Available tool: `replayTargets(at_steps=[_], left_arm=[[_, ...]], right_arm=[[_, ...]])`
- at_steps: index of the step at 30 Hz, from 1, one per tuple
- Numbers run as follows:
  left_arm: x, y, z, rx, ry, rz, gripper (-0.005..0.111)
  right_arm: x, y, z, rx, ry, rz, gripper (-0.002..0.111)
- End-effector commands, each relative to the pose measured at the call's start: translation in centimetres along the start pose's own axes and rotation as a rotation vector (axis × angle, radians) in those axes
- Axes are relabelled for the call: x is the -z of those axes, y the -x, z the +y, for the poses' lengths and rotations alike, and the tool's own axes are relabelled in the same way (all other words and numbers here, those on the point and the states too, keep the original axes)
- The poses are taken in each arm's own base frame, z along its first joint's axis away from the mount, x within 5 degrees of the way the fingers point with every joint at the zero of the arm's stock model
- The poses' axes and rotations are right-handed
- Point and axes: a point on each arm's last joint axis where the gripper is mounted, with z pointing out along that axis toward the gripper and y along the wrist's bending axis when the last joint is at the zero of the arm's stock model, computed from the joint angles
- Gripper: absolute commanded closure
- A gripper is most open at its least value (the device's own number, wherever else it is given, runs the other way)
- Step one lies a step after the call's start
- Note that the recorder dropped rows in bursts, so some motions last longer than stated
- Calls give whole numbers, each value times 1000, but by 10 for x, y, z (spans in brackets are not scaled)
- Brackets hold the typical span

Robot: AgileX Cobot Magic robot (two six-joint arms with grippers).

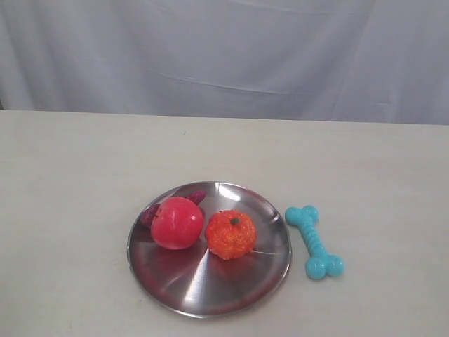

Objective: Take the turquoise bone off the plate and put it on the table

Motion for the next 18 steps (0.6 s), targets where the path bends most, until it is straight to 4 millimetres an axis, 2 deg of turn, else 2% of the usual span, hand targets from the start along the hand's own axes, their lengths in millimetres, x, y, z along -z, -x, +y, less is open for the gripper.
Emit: replayTargets(at_steps=[1, 5, 10, 18], left_arm=[[0, 0, 0, 4, -7, -3, 107], [0, 0, 0, 4, -7, -3, 107], [0, 0, 0, 4, -7, -3, 107], [0, 0, 0, 4, -7, -3, 107]], right_arm=[[11, -30, -14, -140, -153, -77, 109], [16, -69, -26, -140, -265, -33, 109], [13, -102, -32, -126, -283, 60, 109], [12, -120, -32, -58, -246, 40, 109]])
